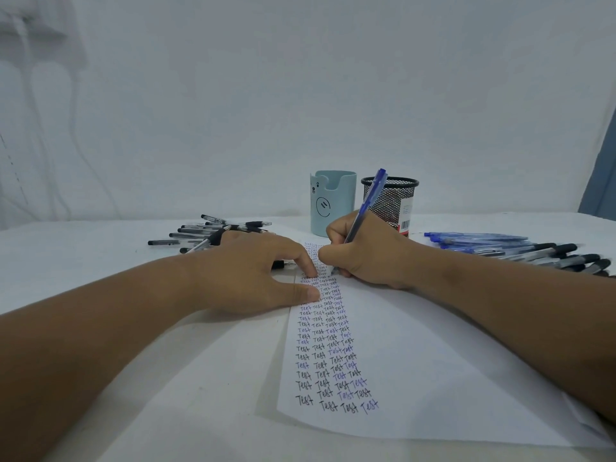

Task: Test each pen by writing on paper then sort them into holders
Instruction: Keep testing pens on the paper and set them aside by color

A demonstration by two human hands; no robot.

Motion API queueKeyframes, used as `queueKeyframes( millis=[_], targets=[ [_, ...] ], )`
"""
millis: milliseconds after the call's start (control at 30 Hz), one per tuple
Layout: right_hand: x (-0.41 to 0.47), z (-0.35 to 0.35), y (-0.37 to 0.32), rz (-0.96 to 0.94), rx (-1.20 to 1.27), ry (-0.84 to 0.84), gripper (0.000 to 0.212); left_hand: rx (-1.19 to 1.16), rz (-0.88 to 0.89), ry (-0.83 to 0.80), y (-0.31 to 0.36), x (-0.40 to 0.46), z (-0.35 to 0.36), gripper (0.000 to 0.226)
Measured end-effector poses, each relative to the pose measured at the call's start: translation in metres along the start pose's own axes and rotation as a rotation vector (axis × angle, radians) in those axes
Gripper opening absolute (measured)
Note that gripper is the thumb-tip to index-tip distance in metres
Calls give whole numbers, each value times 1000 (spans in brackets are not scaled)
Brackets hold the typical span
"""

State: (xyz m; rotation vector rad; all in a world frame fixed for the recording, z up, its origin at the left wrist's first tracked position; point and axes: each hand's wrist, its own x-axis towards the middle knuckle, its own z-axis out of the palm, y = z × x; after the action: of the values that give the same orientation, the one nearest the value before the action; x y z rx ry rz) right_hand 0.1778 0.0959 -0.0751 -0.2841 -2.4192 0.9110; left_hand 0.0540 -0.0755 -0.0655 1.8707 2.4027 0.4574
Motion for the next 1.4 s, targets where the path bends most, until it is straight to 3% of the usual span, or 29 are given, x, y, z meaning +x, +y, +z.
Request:
queueKeyframes(
  millis=[833, 1000, 1200, 1300, 1400],
  targets=[
    [0, 1, 1, -20, -94, 41, 38, 0, 11, 18, 0, 0, 2, 63],
    [-1, -6, -6, 73, 170, 208, 50, -34, 32, 25, -1, 0, 1, 61],
    [-6, -26, -19, 84, 369, 137, 31, 17, -16, 57, 0, -2, 6, 50],
    [-12, -27, -15, 75, 195, 139, 20, 18, -33, 67, 2, -2, 8, 46],
    [-14, -26, -10, -20, -68, 181, 28, 18, -37, 66, 1, -2, 10, 55]
  ],
)
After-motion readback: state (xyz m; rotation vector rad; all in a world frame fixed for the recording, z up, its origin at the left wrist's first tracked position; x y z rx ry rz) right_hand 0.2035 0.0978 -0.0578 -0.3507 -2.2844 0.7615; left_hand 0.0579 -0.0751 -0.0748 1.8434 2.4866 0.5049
